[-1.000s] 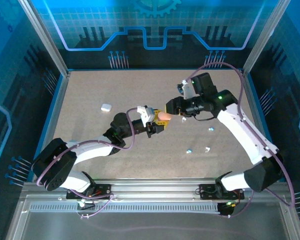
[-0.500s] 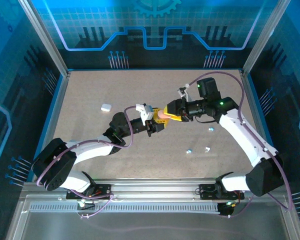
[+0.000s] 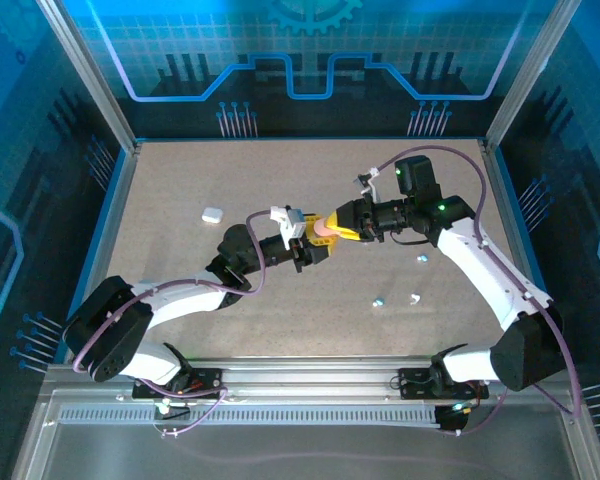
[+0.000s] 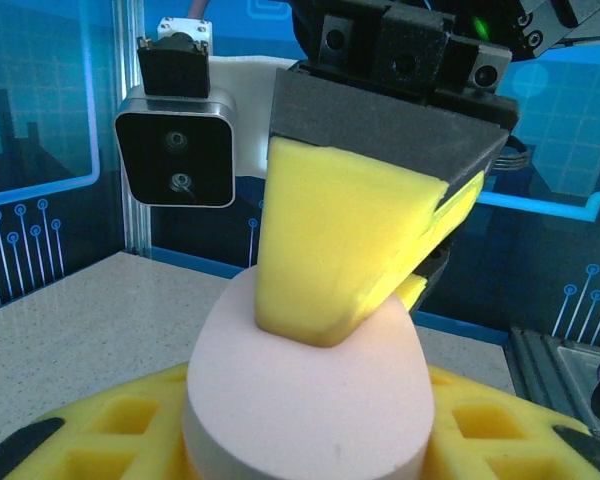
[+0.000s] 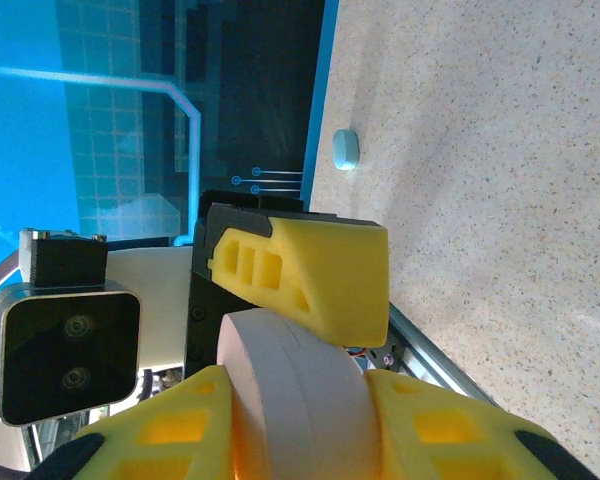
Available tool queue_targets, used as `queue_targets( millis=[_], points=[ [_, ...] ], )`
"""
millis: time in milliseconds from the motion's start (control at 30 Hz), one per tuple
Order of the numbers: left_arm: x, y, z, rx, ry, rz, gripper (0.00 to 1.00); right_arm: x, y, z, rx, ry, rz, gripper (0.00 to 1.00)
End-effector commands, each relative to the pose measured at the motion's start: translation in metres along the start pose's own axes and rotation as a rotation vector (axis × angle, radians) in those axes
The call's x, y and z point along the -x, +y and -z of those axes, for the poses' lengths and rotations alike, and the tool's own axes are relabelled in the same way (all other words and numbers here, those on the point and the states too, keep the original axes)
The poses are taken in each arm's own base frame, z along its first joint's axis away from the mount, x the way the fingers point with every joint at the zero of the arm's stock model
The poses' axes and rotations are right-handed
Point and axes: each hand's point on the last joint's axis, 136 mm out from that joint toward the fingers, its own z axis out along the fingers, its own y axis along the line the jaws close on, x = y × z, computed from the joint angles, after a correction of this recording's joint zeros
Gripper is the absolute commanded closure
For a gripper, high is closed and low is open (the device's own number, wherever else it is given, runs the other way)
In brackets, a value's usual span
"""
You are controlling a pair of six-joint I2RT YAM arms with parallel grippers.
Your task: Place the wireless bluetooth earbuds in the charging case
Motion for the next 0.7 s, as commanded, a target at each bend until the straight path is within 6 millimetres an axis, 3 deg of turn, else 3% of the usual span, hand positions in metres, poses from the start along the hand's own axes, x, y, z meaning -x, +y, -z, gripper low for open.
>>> queue_targets(
  millis=[0, 200, 467, 567, 667],
  points=[
    [0.013, 0.003, -0.004, 0.008, -0.034, -0.032, 0.57, 0.001, 0.003, 0.003, 0.030, -0.007, -0.015, 0.78],
    [0.001, 0.010, -0.004, 0.036, 0.005, -0.030, 0.50, 0.010, 0.001, 0.007, 0.034, -0.064, -0.029, 0.84],
    [-0.016, 0.012, 0.001, 0.050, 0.087, -0.038, 0.30, 0.033, -0.017, 0.013, 0.004, -0.174, -0.049, 0.85],
    [-0.021, 0.017, 0.006, 0.089, 0.107, -0.044, 0.27, 0.055, -0.039, 0.023, -0.058, -0.272, -0.064, 0.84],
    [-0.021, 0.025, 0.014, 0.157, 0.103, -0.047, 0.23, 0.077, -0.080, 0.027, -0.176, -0.351, -0.112, 0.82]
  ],
)
